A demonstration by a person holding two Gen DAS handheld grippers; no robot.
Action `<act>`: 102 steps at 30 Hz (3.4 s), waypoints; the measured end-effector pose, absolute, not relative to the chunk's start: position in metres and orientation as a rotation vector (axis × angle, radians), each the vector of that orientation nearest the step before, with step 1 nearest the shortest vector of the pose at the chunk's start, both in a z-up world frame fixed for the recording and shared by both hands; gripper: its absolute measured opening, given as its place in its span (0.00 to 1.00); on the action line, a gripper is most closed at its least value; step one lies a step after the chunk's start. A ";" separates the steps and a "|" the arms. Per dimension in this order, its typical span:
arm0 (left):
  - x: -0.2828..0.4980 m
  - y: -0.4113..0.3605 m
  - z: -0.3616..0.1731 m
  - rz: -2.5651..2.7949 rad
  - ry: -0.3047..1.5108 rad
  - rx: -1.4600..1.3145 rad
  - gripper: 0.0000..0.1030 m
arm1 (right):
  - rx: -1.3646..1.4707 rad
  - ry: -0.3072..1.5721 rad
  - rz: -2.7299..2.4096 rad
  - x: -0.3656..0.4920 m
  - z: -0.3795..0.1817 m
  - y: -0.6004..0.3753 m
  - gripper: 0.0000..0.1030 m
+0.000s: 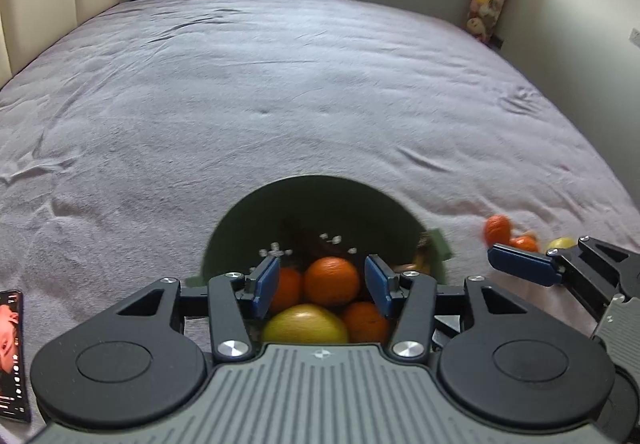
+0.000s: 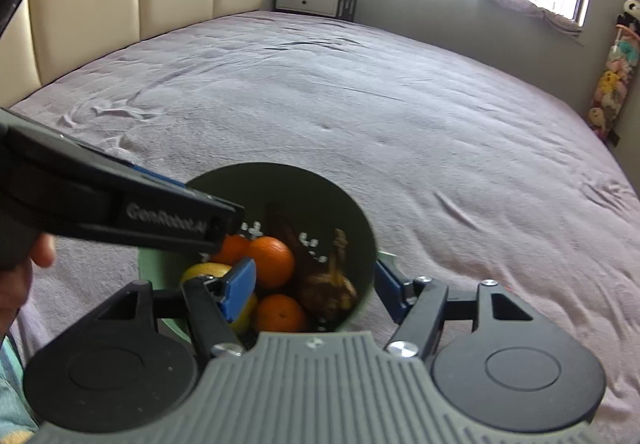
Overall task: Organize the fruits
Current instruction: 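Open both tools to release the kiwi and mandarin into the colander, then withdraw both open tools toward the remaining fruit on the bed, then grasp a mandarin with the left tool while the right tool grasps the large yellow-green pomelo, then lift and carry the mandarin and pomelo toward the colander with both tools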
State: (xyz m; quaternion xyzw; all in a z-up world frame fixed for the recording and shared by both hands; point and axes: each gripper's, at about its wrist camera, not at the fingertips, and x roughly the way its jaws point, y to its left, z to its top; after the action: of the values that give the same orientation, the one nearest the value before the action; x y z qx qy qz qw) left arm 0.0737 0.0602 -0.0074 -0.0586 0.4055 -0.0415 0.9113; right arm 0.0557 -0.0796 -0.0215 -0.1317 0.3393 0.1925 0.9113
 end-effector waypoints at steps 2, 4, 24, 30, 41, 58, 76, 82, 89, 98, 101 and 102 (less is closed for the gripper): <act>0.071 0.054 -0.004 -0.103 0.825 -0.125 0.57 | -0.267 0.697 0.373 0.052 -0.019 -0.088 0.68; 0.068 0.046 -0.002 -0.118 0.812 -0.119 0.57 | -0.260 0.700 0.350 0.049 -0.018 -0.097 0.68; 0.053 -0.046 -0.011 -0.310 0.752 -0.002 0.59 | 0.039 0.859 0.043 0.048 -0.040 -0.220 0.73; 0.052 -0.070 -0.017 -0.358 0.711 0.017 0.59 | 0.091 0.864 0.005 0.051 -0.046 -0.238 0.73; 0.069 -0.104 -0.035 -0.413 0.713 0.025 0.59 | 0.283 0.874 -0.104 0.061 -0.059 -0.286 0.67; 0.115 -0.153 -0.085 -0.489 0.733 0.058 0.57 | 0.325 0.838 -0.268 0.093 -0.091 -0.324 0.64; 0.142 -0.185 -0.123 -0.511 0.743 0.152 0.57 | 0.441 0.817 -0.205 0.115 -0.113 -0.338 0.65; 0.149 -0.189 -0.128 -0.508 0.741 0.162 0.57 | 0.486 0.819 -0.204 0.122 -0.120 -0.342 0.65; 0.151 -0.191 -0.129 -0.513 0.748 0.172 0.50 | 0.508 0.827 -0.201 0.125 -0.123 -0.342 0.63; 0.147 -0.187 -0.120 -0.508 0.749 0.173 0.48 | 0.504 0.852 -0.215 0.124 -0.116 -0.339 0.62; 0.143 -0.182 -0.113 -0.502 0.753 0.160 0.48 | 0.505 0.870 -0.217 0.123 -0.113 -0.337 0.62; 0.140 -0.180 -0.110 -0.499 0.753 0.158 0.48 | 0.510 0.872 -0.213 0.122 -0.111 -0.336 0.62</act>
State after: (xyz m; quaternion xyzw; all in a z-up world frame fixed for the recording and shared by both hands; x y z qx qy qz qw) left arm 0.1405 -0.1800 -0.1100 0.0761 0.3634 -0.2407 0.8968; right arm 0.1220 -0.3357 -0.1111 0.2436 0.4168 -0.1020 0.8698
